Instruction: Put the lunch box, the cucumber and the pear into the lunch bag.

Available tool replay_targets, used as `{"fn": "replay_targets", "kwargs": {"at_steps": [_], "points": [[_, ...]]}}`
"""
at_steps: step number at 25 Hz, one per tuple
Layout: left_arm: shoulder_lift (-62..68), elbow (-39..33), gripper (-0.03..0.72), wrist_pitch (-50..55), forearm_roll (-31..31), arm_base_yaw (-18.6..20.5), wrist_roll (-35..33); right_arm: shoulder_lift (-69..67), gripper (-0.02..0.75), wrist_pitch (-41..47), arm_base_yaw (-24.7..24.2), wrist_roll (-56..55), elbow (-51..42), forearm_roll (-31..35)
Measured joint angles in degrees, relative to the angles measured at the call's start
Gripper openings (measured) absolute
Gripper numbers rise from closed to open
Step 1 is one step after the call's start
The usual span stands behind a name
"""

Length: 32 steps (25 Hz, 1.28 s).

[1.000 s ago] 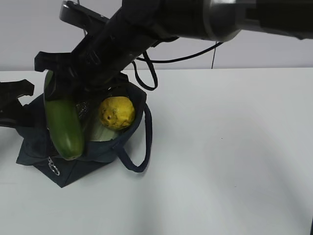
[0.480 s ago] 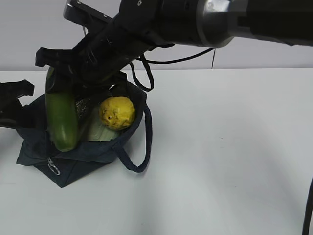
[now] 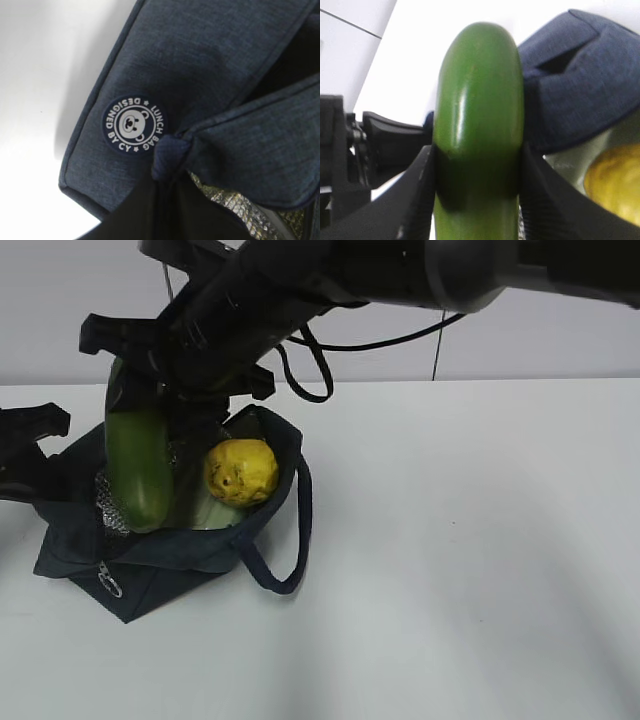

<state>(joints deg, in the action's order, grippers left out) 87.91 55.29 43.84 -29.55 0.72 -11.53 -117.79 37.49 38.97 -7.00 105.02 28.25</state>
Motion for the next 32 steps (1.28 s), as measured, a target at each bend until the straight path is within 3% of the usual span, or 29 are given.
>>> {"fn": "replay_targets", "kwargs": {"at_steps": [8, 24, 32], "points": [[0.0, 0.0, 0.001, 0.0, 0.0, 0.0, 0.1, 1.3, 0.329, 4.3, 0.0, -5.6, 0.0, -3.1], [0.0, 0.0, 0.001, -0.1, -0.7, 0.0, 0.1, 5.3, 0.328, 3.3, 2.1, -25.7, -1.5, -7.5], [0.0, 0.0, 0.001, -0.7, -1.8, 0.0, 0.1, 5.3, 0.328, 3.3, 2.9, -47.4, -2.2, -20.4]]}}
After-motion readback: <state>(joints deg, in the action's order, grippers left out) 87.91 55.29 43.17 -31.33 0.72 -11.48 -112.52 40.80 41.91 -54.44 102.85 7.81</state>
